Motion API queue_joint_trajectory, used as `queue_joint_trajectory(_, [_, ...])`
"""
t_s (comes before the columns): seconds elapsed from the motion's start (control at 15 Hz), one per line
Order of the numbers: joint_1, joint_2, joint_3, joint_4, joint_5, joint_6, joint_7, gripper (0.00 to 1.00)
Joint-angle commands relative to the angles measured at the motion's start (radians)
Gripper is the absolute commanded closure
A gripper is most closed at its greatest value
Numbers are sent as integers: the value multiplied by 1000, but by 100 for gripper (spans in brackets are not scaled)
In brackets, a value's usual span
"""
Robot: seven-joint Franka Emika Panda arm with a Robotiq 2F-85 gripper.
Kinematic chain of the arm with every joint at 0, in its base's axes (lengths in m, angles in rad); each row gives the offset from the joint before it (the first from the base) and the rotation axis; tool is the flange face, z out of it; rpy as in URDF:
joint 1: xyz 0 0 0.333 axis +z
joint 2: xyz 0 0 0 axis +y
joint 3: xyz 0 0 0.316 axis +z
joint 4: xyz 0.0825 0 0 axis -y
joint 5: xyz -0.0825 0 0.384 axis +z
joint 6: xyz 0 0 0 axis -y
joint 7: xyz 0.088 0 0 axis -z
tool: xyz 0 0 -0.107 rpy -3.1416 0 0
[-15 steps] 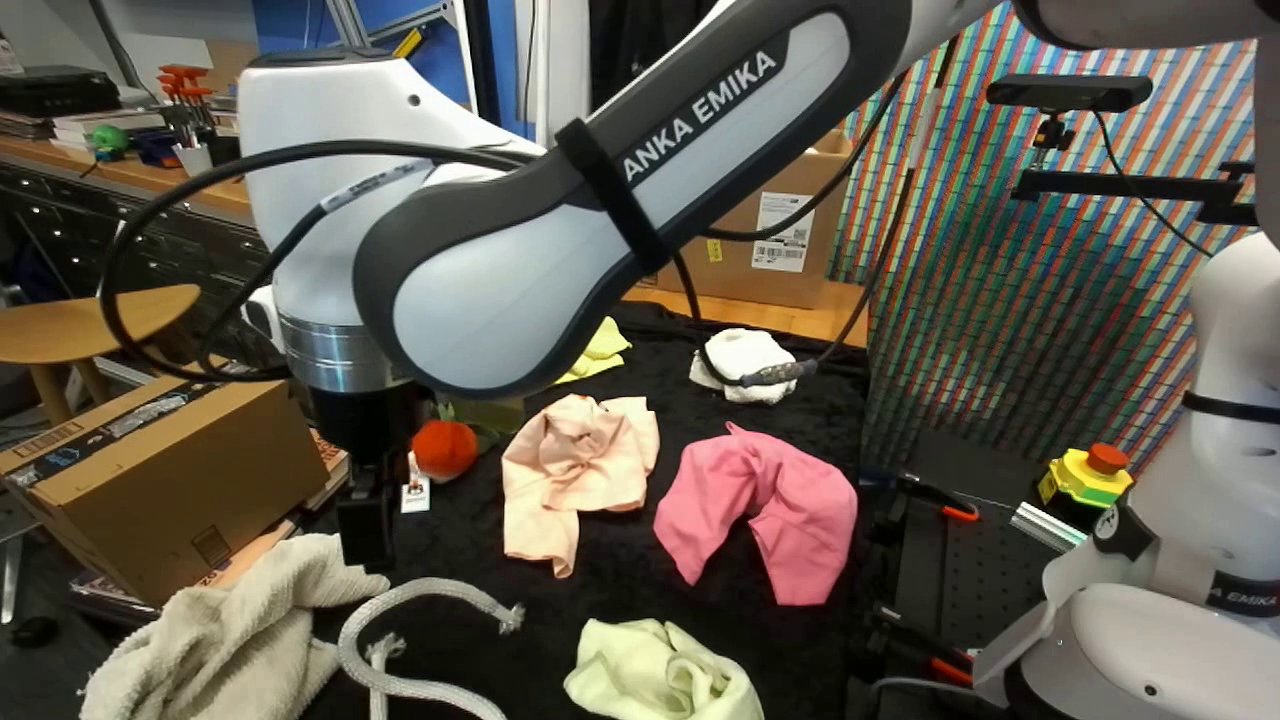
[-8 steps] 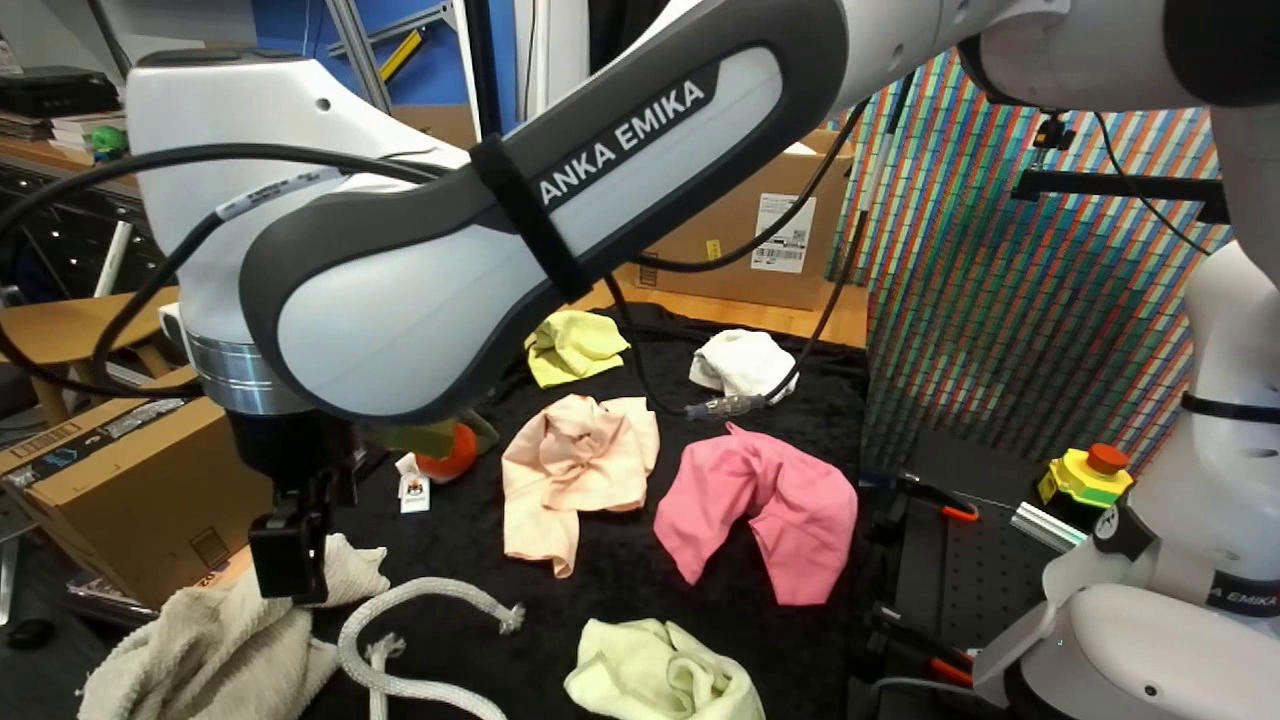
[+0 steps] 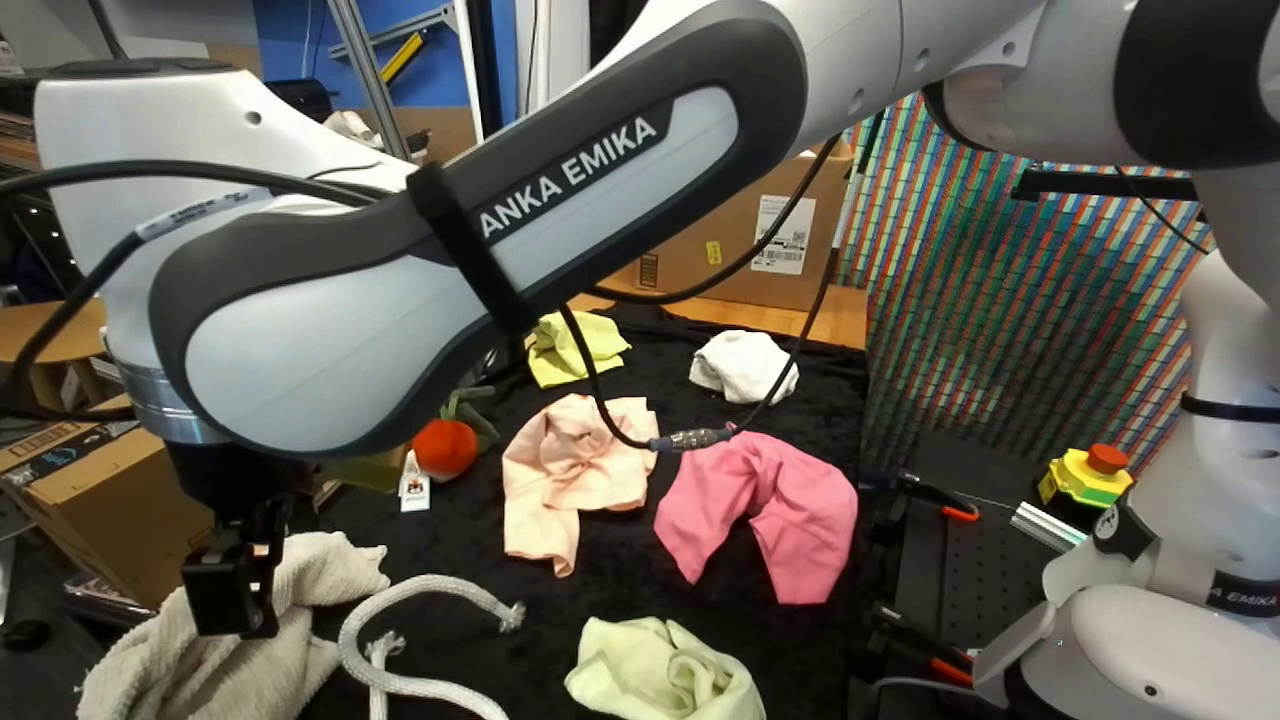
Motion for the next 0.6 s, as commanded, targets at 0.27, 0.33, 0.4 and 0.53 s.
queue_joint_trajectory(0.27, [18,57,6,107,13,-21,6,0])
queue_joint_trajectory(0.33, [15,55,8,98,15,-9,4,0])
queue_joint_trajectory(0.4, [12,60,10,97,18,-3,0,0])
queue_joint_trajectory(0.53, [10,67,12,94,22,4,-6,0])
